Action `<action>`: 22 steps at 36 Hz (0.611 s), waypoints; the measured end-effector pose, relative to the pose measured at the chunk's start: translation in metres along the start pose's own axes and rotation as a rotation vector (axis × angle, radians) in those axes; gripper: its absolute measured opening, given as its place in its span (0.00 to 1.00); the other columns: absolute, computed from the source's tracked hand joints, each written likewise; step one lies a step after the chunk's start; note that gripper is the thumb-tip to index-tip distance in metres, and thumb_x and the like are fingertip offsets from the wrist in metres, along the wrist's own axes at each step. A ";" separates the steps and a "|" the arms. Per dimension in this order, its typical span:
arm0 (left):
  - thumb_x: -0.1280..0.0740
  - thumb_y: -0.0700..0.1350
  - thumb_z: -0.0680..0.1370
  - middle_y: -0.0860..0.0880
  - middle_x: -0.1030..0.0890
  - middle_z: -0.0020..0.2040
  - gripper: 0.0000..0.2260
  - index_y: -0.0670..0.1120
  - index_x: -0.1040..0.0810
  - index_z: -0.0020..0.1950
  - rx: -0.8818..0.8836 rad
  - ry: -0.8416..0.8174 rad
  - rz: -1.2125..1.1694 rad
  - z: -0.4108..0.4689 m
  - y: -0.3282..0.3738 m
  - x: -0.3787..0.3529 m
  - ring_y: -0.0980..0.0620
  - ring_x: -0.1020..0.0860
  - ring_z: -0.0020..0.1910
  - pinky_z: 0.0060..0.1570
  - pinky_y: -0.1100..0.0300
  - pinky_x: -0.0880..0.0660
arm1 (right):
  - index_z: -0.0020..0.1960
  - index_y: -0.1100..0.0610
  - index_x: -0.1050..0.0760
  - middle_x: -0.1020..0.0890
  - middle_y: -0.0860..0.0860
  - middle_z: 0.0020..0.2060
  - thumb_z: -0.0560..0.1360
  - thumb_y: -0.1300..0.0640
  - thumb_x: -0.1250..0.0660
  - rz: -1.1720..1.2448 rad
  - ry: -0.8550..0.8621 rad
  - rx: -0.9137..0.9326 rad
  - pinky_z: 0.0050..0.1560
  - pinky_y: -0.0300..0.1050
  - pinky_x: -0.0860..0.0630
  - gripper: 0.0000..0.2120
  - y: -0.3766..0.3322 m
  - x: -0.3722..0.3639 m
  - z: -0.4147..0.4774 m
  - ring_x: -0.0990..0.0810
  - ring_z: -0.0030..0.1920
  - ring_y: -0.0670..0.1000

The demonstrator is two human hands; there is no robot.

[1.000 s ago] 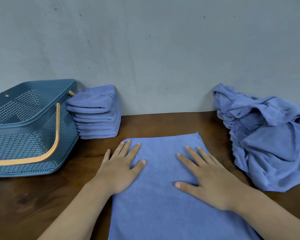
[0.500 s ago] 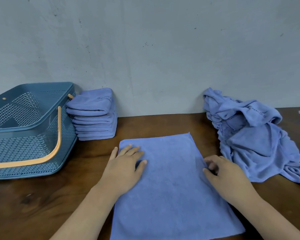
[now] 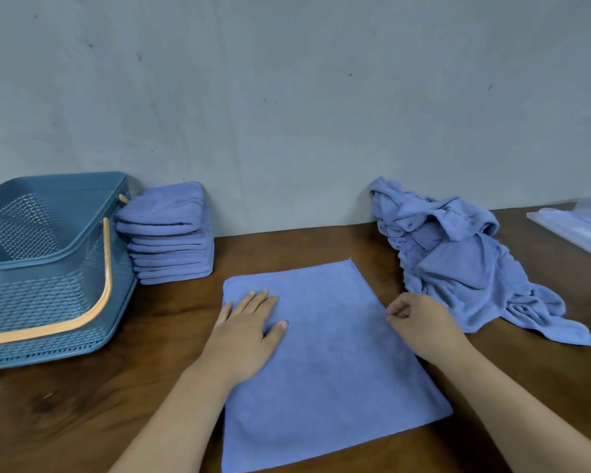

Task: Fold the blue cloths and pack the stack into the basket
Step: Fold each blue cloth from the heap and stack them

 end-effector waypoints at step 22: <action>0.54 0.75 0.80 0.55 0.66 0.85 0.37 0.63 0.61 0.85 0.097 -0.094 0.130 0.000 -0.002 -0.003 0.53 0.69 0.83 0.82 0.42 0.65 | 0.84 0.33 0.52 0.56 0.41 0.85 0.82 0.28 0.48 -0.389 -0.393 0.475 0.83 0.49 0.60 0.33 -0.054 -0.069 0.092 0.61 0.83 0.40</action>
Point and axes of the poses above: each hand's wrist, its own z-axis towards the middle knuckle, its own x-axis out of the back of the hand, y = z × x, the point moved 7 cm from there along z, towards the middle knuckle
